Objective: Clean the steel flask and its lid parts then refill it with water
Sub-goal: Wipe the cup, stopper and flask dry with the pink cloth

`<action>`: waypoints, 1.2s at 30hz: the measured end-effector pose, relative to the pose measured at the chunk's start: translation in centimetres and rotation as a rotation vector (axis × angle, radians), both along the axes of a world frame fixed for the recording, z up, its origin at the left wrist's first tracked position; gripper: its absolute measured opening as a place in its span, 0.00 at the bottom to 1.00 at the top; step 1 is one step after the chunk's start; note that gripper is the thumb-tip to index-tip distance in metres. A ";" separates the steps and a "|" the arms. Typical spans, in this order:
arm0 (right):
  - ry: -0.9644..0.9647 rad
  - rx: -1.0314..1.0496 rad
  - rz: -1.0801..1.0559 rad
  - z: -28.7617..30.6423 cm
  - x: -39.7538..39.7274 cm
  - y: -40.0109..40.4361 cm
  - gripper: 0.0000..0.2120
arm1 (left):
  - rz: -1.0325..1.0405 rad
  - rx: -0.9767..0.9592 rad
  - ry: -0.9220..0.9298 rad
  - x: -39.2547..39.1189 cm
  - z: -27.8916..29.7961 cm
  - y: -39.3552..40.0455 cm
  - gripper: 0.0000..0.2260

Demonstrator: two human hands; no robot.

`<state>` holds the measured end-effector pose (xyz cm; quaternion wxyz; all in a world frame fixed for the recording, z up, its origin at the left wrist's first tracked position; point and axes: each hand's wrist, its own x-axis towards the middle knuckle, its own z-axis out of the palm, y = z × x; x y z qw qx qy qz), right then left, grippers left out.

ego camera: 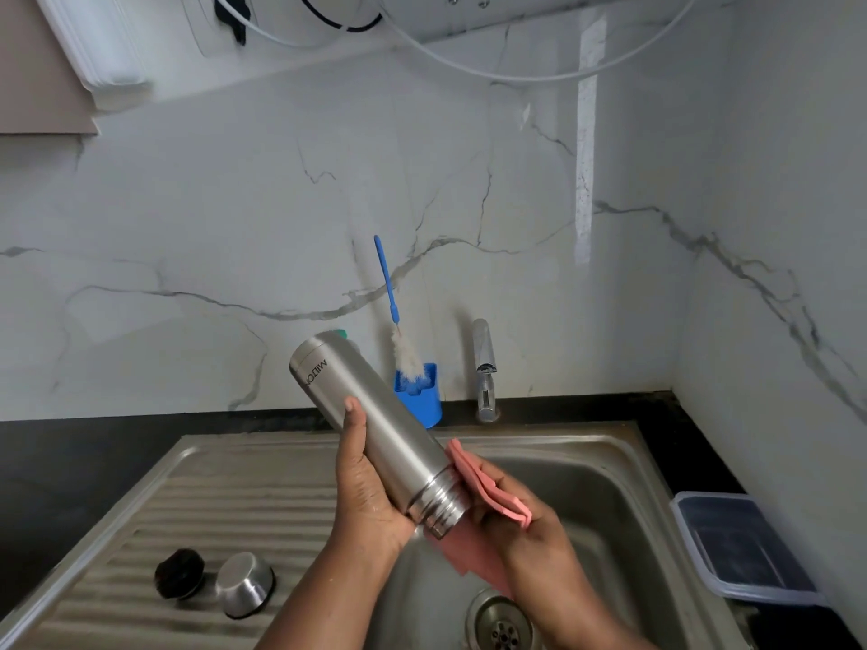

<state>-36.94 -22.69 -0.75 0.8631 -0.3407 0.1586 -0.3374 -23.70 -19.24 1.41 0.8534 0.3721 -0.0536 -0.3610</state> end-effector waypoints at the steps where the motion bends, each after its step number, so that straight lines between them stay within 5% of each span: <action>1: 0.064 -0.052 0.005 -0.1 0.0 0.0 0.17 | 0.003 0.005 -0.013 0.0 -0.1 0.1 0.25; 7: 0.217 -0.076 0.035 -0.1 -0.9 -0.1 0.16 | 0.075 0.003 -0.146 0.1 -0.6 0.5 0.19; 17: 0.196 0.169 0.268 -0.5 -1.7 -0.5 0.18 | 0.131 0.000 -0.273 0.3 -1.5 0.4 0.48; 28: -0.083 0.663 0.421 -0.4 -2.0 -1.5 0.21 | 0.223 -0.080 -0.358 1.1 -2.4 -0.3 0.46; 32: 0.007 0.633 0.455 -1.5 -3.2 -2.3 0.28 | 0.273 -0.109 -0.424 1.5 -2.5 0.0 0.38; 36: 0.229 0.295 0.414 -0.4 -4.9 -4.0 0.21 | 0.302 -0.004 -0.407 2.8 -2.7 0.5 0.26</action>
